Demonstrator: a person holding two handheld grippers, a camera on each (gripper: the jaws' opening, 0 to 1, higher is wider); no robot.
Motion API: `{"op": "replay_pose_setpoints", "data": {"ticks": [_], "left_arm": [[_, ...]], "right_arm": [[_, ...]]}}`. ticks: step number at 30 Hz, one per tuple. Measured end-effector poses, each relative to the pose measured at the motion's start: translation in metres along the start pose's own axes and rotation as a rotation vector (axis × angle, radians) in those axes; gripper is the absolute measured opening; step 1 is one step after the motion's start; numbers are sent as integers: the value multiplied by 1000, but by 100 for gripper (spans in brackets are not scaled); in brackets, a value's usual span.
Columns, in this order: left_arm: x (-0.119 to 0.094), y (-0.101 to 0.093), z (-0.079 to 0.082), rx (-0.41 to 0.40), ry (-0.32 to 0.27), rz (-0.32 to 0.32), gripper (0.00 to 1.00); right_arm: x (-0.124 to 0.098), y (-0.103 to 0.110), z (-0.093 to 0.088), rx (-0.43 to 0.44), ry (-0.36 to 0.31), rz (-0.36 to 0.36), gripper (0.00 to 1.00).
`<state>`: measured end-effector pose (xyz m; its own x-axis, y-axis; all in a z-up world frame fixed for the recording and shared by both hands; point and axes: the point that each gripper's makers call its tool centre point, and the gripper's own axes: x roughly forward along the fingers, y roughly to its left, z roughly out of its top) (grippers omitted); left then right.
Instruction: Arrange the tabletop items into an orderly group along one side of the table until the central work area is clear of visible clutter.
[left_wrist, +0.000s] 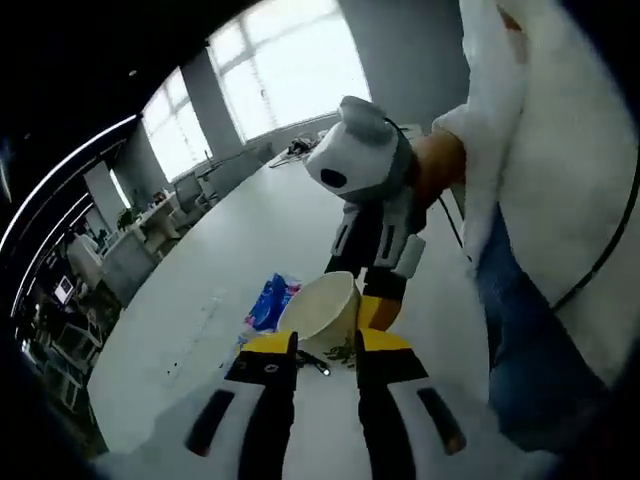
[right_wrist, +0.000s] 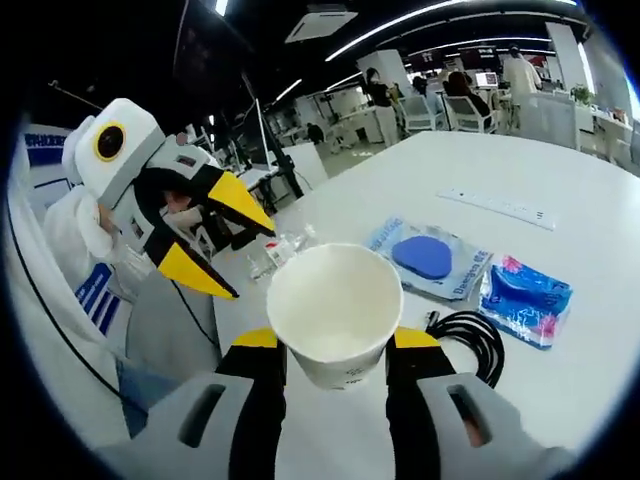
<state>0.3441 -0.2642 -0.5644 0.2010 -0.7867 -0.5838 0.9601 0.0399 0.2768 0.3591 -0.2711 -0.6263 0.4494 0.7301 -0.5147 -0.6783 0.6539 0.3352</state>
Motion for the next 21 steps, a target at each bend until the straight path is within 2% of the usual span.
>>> {"op": "replay_pose_setpoints", "data": {"ticks": [2,4,6,8,12,16,21], "left_arm": [[3,-3,0,64,23,-34,19],[7,-4,-5,91,54,-52,16],[11,-8,-14,115,94,-86,12],[13,-9,-21,170,135,-98,12],[14,-15,-21,175,138,-125,9],[15,-19,-30,197,179,-147,4],[16,-24,-33,226,203,-161,1]], "right_arm": [[0,0,-1,-7,4,1,37],[0,-1,-2,-43,16,-12,37],[2,1,-4,-52,22,-11,37],[3,4,-4,-71,25,-4,37],[4,12,-2,-110,24,8,37],[7,12,-4,-165,38,-4,36],[8,10,-7,-205,50,-9,37]]}}
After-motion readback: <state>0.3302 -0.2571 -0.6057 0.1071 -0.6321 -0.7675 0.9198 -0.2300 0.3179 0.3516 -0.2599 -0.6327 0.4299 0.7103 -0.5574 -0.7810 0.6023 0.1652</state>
